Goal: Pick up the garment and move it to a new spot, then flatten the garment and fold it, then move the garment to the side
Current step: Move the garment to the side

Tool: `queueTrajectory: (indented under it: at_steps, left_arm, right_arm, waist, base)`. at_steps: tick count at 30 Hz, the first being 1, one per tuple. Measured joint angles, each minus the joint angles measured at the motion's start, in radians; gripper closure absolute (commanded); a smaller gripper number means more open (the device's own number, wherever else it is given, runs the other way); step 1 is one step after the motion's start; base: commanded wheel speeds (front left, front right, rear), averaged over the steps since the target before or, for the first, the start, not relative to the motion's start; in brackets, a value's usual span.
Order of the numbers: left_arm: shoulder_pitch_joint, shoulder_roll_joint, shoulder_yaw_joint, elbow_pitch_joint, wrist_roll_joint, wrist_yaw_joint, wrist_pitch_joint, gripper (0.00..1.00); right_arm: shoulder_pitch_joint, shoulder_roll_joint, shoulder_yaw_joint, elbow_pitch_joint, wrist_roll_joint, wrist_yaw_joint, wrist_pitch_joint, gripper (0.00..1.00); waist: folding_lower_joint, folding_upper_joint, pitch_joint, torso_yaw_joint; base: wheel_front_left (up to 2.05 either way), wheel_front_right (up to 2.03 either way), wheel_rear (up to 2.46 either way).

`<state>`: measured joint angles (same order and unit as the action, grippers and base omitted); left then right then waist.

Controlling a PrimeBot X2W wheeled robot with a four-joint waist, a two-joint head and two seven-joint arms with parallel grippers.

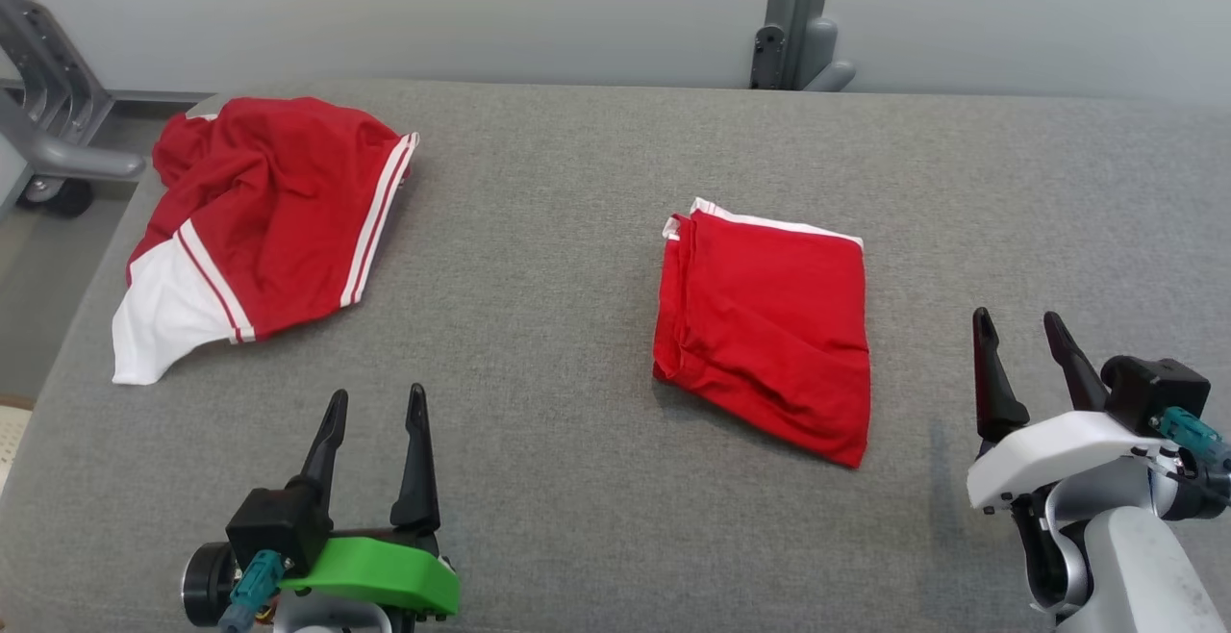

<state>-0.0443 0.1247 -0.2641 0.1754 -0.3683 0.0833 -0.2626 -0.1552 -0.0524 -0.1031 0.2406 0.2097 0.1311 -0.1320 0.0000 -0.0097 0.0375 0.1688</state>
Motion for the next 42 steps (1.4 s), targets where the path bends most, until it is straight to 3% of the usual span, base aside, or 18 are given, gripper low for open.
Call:
queueTrajectory:
  at_steps: [10,19,28,29,30,33,34,42]
  left_arm:
    - [-0.030,-0.017,-0.014,-0.010,0.004,-0.004,0.000,0.00]
    - [-0.043,-0.030,-0.015,-0.010,0.009,-0.009,0.000,0.00]
    - [-0.051,-0.042,-0.002,-0.012,0.016,-0.014,0.000,0.00]
    - [-0.053,-0.044,-0.001,-0.012,0.017,-0.015,0.000,0.00]
    - [-0.055,-0.046,0.000,-0.012,0.017,-0.015,0.000,0.00]
    - [-0.057,-0.048,0.007,-0.012,0.019,-0.017,0.000,0.00]
    - [-0.057,-0.049,0.009,-0.013,0.019,-0.018,0.000,0.00]
    - [-0.069,-0.054,0.014,-0.029,0.045,-0.035,0.000,0.00]
  right_arm:
    - [-0.178,-0.056,-0.016,0.288,0.013,0.000,0.043,0.00]
    - [-0.295,-0.079,0.048,0.522,0.104,0.000,0.061,0.00]
    - [-0.397,-0.100,0.118,0.679,0.225,0.000,0.103,0.00]
    - [-0.406,-0.103,0.127,0.686,0.236,0.000,0.105,0.05]
    - [-0.413,-0.105,0.136,0.691,0.251,0.000,0.105,0.40]
    - [-0.426,-0.109,0.170,0.698,0.288,0.000,0.108,0.93]
    - [-0.429,-0.110,0.183,0.699,0.297,0.000,0.108,1.00]
    - [-0.452,-0.146,0.276,0.685,0.360,0.001,0.092,1.00]
  waist:
    - [0.0000,0.0000,0.049,0.087]
    - [0.0000,0.0000,0.092,0.159]
    - [0.0000,0.0000,0.128,0.191]
    - [0.0000,0.0000,0.131,0.192]
    - [0.0000,0.0000,0.134,0.193]
    - [0.0000,0.0000,0.139,0.191]
    - [0.0000,0.0000,0.140,0.188]
    - [0.0000,0.0000,0.155,0.136]
  base:
    - [0.00,0.00,0.00]
    - [0.00,0.00,0.00]
    - [0.00,0.00,0.00]
    - [0.00,0.00,0.00]
    - [0.00,0.00,0.00]
    - [0.00,0.00,0.00]
    - [0.00,0.00,0.00]
    - [0.00,0.00,0.00]
